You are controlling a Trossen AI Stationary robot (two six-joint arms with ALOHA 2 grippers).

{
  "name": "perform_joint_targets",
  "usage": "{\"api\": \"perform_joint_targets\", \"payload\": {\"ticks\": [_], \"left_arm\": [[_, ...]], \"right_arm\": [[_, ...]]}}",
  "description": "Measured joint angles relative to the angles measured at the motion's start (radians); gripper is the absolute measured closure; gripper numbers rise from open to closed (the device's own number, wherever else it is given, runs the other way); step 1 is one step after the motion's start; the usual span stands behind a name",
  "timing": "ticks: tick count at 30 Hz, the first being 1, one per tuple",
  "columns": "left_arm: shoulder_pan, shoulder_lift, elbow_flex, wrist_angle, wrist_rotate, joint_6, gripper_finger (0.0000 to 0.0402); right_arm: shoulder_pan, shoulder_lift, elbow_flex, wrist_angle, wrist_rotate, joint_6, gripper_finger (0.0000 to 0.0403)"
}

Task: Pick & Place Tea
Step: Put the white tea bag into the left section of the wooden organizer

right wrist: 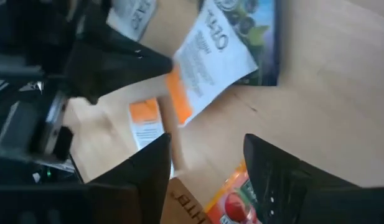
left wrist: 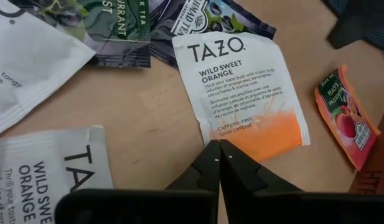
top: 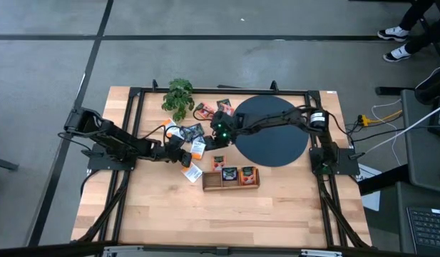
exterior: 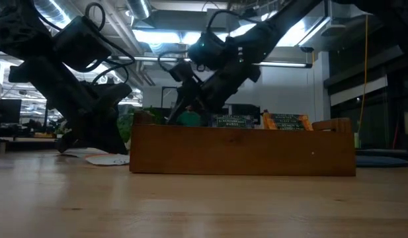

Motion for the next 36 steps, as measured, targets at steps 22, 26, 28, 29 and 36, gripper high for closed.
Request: {"api": "perform_joint_targets", "payload": {"ticks": [22, 26, 28, 29, 36], "left_arm": [[0.000, 0.001, 0.003, 0.039, -0.008, -0.046, 0.0398], [0.004, 0.047, 0.008, 0.049, 0.010, -0.067, 0.0400], [0.007, 0.077, 0.010, 0.057, 0.023, -0.068, 0.0400], [0.007, 0.090, 0.013, 0.070, 0.022, -0.061, 0.0399], [0.013, 0.108, 0.052, 0.065, 0.046, -0.028, 0.0400]], "right_arm": [[0.000, 0.104, 0.000, 0.161, -0.006, 0.115, 0.0225], [0.000, 0.104, 0.000, 0.179, -0.002, 0.130, 0.0225], [0.000, 0.104, 0.000, 0.178, -0.001, 0.138, 0.0225], [0.000, 0.104, 0.000, 0.180, -0.001, 0.138, 0.0225], [0.000, 0.104, 0.000, 0.185, 0.018, 0.140, 0.0226]]}}
